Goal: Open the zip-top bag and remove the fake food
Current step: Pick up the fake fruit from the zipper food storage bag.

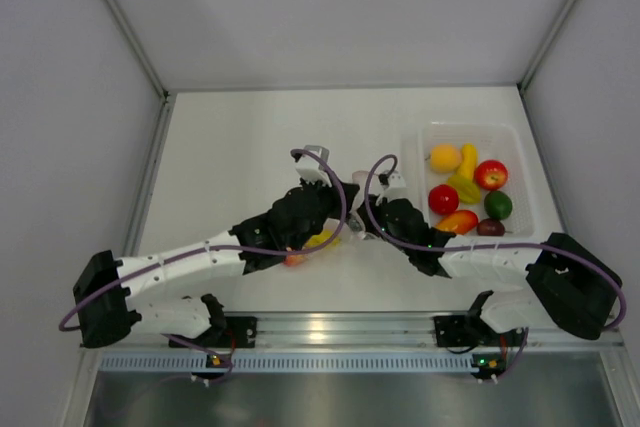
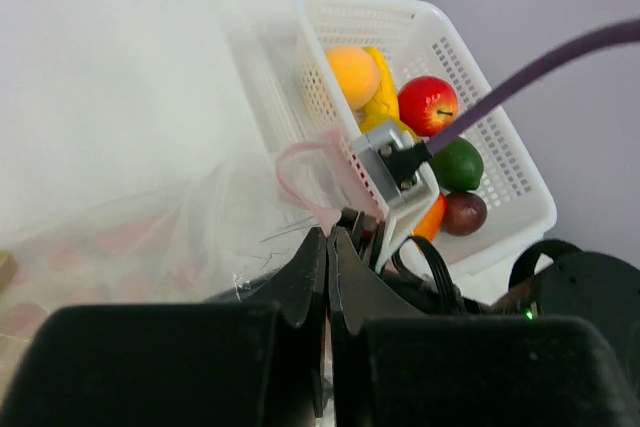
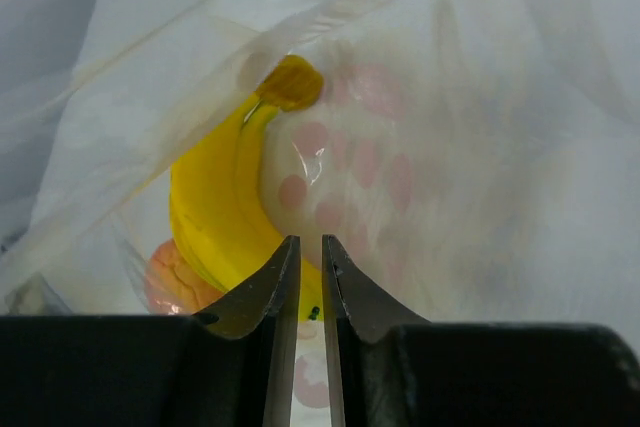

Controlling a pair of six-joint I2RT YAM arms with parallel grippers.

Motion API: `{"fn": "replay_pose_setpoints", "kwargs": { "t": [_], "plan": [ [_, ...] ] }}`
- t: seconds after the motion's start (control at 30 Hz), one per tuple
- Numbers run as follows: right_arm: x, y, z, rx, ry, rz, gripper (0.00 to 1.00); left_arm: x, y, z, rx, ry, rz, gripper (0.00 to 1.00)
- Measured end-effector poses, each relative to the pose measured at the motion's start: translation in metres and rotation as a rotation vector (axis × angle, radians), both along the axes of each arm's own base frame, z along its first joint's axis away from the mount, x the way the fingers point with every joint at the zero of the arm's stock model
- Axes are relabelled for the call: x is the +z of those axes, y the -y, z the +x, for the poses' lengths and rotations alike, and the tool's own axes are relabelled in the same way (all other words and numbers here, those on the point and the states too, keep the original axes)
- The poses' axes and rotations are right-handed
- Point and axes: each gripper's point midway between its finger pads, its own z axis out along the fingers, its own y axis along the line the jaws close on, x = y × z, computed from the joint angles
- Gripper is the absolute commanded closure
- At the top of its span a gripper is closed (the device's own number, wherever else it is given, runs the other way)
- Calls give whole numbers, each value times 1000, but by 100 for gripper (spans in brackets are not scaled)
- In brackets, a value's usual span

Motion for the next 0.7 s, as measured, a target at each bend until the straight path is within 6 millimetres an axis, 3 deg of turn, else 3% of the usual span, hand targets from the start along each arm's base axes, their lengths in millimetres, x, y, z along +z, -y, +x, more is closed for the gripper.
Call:
{"fn": "replay_pose_setpoints", "kwargs": {
  "t": [0.27, 0.4, 0.7],
  "plan": [
    [15, -33, -30, 265, 87, 19, 84, 1, 7, 11, 31, -15, -3, 100],
    [21, -50, -31, 324, 76, 36, 85, 3, 6, 10, 31, -22, -21, 100],
    [28, -84, -24, 374, 62, 81, 89, 9, -21, 12, 106, -20, -23, 100]
  ]
}}
